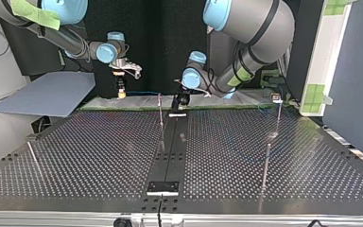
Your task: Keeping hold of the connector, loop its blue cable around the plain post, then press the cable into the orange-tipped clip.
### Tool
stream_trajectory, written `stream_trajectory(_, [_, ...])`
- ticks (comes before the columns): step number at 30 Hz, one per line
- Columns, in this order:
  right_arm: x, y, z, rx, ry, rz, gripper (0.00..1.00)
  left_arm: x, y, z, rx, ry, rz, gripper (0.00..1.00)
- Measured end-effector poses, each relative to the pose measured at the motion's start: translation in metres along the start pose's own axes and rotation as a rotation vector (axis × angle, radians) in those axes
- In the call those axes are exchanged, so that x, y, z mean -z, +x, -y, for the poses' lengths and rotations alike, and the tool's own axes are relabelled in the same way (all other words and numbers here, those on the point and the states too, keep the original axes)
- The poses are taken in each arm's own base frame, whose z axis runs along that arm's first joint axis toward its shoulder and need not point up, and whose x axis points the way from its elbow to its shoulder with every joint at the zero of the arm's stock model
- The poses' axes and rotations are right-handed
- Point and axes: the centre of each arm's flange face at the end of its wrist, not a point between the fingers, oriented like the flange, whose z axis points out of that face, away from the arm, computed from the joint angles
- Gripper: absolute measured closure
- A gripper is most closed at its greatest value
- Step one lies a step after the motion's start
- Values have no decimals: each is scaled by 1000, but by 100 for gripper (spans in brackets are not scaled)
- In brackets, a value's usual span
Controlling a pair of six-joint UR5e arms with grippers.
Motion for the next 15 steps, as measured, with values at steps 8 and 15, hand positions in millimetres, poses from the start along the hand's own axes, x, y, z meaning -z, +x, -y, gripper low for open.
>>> stream_trajectory(8, [-1, 0, -2, -1, -2, 1, 100, 5, 2, -2, -75, -51, -25, 0])
stream_trajectory(15, [-1, 0, -2, 0, -2, 2, 100, 11, 8, 2, -160, -43, -74, 0])
